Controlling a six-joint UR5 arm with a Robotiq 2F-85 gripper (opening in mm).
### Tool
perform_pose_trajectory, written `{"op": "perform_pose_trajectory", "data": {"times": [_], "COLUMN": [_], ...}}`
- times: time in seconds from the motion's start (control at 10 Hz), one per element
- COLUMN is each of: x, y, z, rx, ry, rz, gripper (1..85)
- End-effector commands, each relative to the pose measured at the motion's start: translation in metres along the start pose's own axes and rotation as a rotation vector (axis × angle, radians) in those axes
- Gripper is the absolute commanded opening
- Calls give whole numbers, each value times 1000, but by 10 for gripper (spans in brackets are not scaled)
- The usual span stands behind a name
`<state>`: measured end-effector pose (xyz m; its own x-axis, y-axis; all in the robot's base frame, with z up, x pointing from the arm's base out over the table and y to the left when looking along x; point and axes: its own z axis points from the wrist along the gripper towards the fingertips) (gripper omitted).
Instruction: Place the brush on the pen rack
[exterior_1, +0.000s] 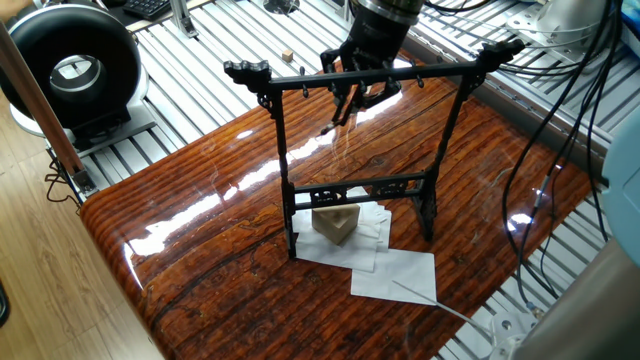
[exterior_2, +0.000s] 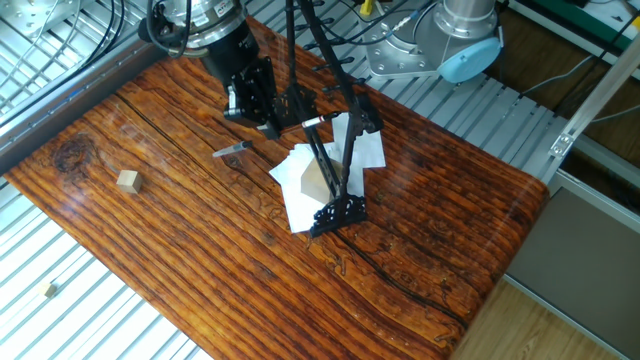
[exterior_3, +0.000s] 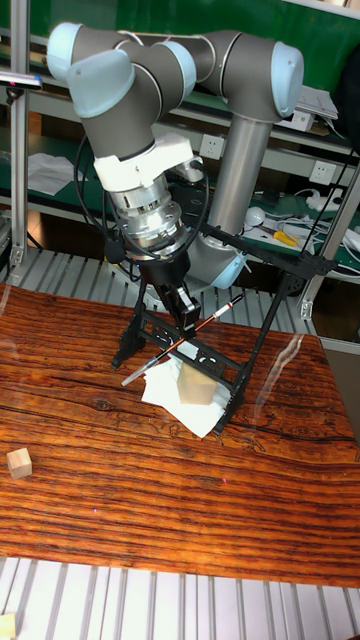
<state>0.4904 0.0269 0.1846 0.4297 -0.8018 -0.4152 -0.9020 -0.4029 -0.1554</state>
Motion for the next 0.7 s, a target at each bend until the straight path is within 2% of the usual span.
{"op": "perform_pose_trajectory", "data": {"times": [0.0, 0.4, 0.6], "x": [1, -6, -16], "y": [0, -2, -4], "z": [-3, -3, -3], "rx": [1, 9, 16], "ry": [5, -23, -62], "rz": [10, 31, 43], "gripper": [10, 10, 10]}}
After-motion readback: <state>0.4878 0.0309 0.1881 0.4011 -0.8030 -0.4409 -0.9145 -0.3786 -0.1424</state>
